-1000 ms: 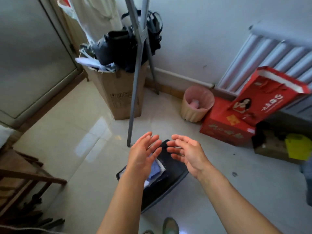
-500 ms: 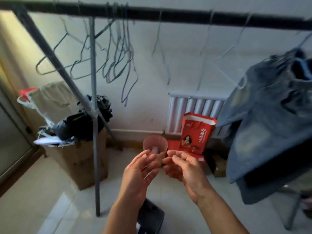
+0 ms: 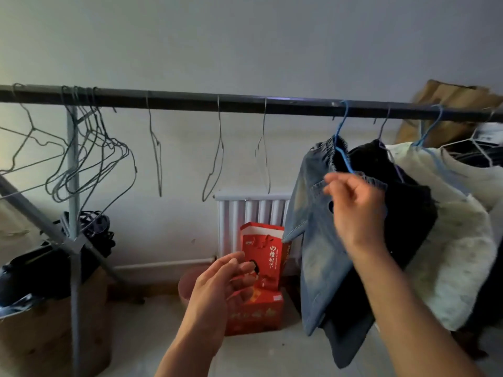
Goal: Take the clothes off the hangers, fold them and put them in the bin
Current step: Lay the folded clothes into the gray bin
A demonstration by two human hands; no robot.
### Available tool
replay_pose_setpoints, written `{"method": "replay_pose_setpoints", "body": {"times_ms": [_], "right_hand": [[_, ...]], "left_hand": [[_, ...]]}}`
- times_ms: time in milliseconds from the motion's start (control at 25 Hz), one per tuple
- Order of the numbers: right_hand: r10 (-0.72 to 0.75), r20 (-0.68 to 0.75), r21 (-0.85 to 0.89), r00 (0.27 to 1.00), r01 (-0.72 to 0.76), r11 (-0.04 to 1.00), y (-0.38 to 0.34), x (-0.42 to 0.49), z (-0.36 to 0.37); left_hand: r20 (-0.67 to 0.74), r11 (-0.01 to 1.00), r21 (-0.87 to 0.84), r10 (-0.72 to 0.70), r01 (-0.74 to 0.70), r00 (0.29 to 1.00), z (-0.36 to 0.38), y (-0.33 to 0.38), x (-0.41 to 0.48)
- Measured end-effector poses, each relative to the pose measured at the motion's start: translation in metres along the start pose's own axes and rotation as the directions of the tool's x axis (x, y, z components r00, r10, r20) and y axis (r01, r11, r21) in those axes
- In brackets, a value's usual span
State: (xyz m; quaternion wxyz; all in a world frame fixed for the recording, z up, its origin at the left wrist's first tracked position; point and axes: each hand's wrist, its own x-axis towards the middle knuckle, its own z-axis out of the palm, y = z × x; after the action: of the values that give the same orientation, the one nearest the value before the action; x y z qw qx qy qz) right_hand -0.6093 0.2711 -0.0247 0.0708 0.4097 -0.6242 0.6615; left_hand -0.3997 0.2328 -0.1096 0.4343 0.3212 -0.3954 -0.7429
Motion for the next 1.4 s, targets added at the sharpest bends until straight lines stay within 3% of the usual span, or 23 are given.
{"method": "replay_pose_setpoints", "body": {"times_ms": [80, 120, 200, 320, 400, 480, 600, 760, 880, 960, 1040, 1160, 1240, 1400], "right_hand": [[-0.131, -0.109, -0.307, 0.985, 0.092, 0.947, 0.007, 0.05, -0.019], [-0.132, -0.085, -0.459, 0.988, 0.078, 0.885, 0.014, 0.072, -0.027], [0.005, 0.058, -0.661, 0.998, 0.034, 0.75, 0.03, 0.102, -0.031], [0.229, 0.173, -0.74, 0.958, -0.027, 0.673, 0.05, 0.12, -0.022], [0.327, 0.229, -0.661, 0.917, -0.1, 0.744, 0.057, 0.126, -0.014], [0.376, 0.278, -0.475, 0.884, -0.214, 0.854, 0.058, 0.129, -0.008], [0.331, 0.235, -0.263, 0.914, -0.267, 0.927, 0.059, 0.129, 0.001], [0.303, 0.211, -0.075, 0.929, -0.293, 0.953, 0.041, 0.128, 0.007], [0.341, 0.312, 0.076, 0.887, -0.381, 0.921, 0.02, 0.119, 0.003], [0.382, 0.482, 0.118, 0.789, -0.49, 0.864, 0.014, 0.102, -0.002], [0.387, 0.629, 0.063, 0.675, -0.54, 0.84, 0.011, 0.083, -0.005], [0.358, 0.719, 0.04, 0.596, -0.549, 0.835, 0.009, 0.056, -0.005], [0.368, 0.721, 0.043, 0.587, -0.567, 0.822, 0.011, 0.038, -0.002], [0.485, 0.652, 0.011, 0.583, -0.647, 0.762, 0.013, 0.004, 0.01]], "left_hand": [[0.004, 1.0, 0.011, 0.012, -0.012, 1.0, 0.014, 0.0, 0.001], [0.002, 1.0, 0.018, 0.02, -0.02, 1.0, 0.021, 0.0, 0.003], [0.003, 0.999, 0.036, 0.03, -0.03, 1.0, 0.032, -0.001, 0.006], [0.006, 0.997, 0.06, 0.043, -0.044, 0.999, 0.047, -0.002, 0.008], [0.002, 0.997, 0.064, 0.046, -0.046, 0.999, 0.054, -0.003, 0.008], [-0.005, 0.997, 0.061, 0.052, -0.051, 0.999, 0.059, -0.005, 0.009], [-0.008, 0.995, 0.074, 0.073, -0.072, 0.997, 0.062, -0.007, 0.009], [0.001, 0.981, 0.146, 0.131, -0.13, 0.991, 0.069, -0.007, 0.004], [0.093, 0.943, 0.217, 0.237, -0.253, 0.967, 0.082, 0.001, 0.001], [0.22, 0.825, 0.339, 0.398, -0.453, 0.891, 0.096, 0.012, 0.003], [0.379, 0.63, 0.478, 0.481, -0.612, 0.791, 0.109, 0.024, 0.007], [0.569, 0.163, 0.704, 0.454, -0.692, 0.686, 0.121, 0.042, 0.013], [0.604, -0.051, 0.771, 0.373, -0.635, 0.704, 0.12, 0.051, 0.015], [0.478, -0.243, 0.868, 0.169, -0.434, 0.862, 0.112, 0.061, 0.01]]}}
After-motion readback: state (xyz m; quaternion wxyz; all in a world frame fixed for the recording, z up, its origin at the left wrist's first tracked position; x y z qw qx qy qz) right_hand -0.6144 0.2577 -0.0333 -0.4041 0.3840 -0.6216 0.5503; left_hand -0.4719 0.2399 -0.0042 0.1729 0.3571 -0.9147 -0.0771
